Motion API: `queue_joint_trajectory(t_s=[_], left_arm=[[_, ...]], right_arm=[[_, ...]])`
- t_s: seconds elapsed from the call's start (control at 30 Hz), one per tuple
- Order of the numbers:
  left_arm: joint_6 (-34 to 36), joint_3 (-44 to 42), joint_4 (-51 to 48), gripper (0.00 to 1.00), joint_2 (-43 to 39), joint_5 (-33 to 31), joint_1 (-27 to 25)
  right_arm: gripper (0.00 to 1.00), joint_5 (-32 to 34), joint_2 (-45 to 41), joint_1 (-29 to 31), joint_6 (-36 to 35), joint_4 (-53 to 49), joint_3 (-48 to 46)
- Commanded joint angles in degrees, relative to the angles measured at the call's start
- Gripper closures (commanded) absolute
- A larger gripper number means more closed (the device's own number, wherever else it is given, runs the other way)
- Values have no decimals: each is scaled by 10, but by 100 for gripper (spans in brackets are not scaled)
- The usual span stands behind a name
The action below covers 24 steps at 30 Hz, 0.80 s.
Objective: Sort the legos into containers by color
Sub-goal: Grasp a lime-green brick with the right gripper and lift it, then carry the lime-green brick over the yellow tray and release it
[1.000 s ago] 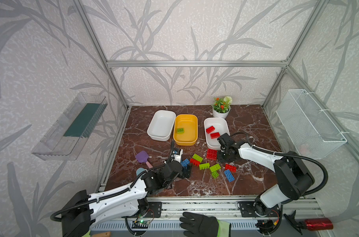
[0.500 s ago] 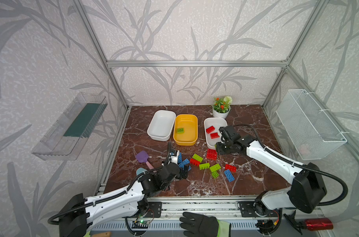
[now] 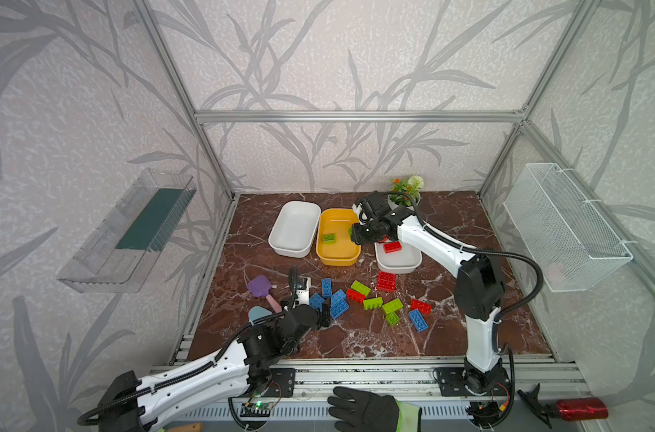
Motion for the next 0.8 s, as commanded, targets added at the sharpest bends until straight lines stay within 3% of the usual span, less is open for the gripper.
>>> queue_joint_trajectory(t_s=[0.0, 0.07, 0.17, 0.27, 0.4, 0.5, 0.77], left_arm=[[-26, -12, -49, 1, -41, -48, 3], [-33, -15, -69, 1, -63, -59, 4], [-38, -18, -89, 1, -89, -68, 6], [-38, -16, -95, 1, -100, -72, 7], [-37, -12, -86, 1, -86, -66, 10], [-31, -9, -62, 1, -65, -52, 10], [-9, 3, 8, 1, 3, 6, 10]], right_arm=[[80, -14, 75, 1, -21, -62, 104], [75, -20, 122, 1, -25, -84, 170], [53, -28, 179, 2, -32, -117, 263], [41, -24, 218, 5, -44, -159, 345], [37, -14, 206, 11, -54, -181, 360], [37, 3, 145, 19, -58, -155, 264], [36, 28, -112, 26, -10, 13, -175]])
